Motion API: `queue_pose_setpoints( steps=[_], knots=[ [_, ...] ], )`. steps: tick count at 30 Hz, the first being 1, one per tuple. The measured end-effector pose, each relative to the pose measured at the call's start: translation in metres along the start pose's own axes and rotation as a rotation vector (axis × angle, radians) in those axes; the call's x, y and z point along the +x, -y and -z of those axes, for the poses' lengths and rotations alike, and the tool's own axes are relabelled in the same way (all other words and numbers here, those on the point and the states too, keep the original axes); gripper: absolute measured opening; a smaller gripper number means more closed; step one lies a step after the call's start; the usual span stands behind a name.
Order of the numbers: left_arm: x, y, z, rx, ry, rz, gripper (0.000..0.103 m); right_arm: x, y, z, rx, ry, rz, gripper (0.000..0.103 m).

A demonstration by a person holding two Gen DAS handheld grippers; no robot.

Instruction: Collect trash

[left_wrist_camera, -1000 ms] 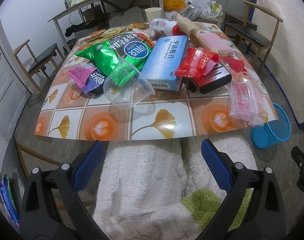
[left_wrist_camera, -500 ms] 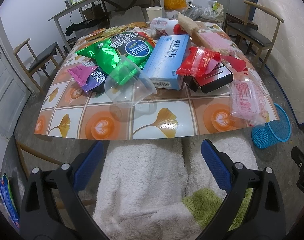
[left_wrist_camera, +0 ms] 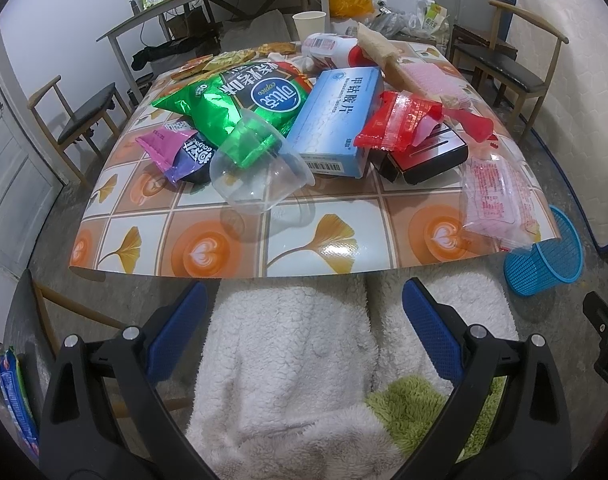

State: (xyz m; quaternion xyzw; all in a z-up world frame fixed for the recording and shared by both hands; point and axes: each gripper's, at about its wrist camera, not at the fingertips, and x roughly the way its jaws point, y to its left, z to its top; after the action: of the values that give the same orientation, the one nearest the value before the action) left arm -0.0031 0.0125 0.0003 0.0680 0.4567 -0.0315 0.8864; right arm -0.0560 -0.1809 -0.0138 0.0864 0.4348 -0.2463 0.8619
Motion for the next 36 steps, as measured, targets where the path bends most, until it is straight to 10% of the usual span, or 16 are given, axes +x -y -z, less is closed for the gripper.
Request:
queue_pose_setpoints(
  steps=[26,36],
  knots=[
    [0.002,-0.018,-0.010,0.018,0.098,-0.015,0.094,0.004,-0.004,-0.032,0.021,0.096,-0.075,0.096],
    [0.004,-0.036,-0.031,0.018,0.165,0.197,0.094,0.038,-0.039,-0.072,0.033,-0.027,-0.316,0.096]
  ],
)
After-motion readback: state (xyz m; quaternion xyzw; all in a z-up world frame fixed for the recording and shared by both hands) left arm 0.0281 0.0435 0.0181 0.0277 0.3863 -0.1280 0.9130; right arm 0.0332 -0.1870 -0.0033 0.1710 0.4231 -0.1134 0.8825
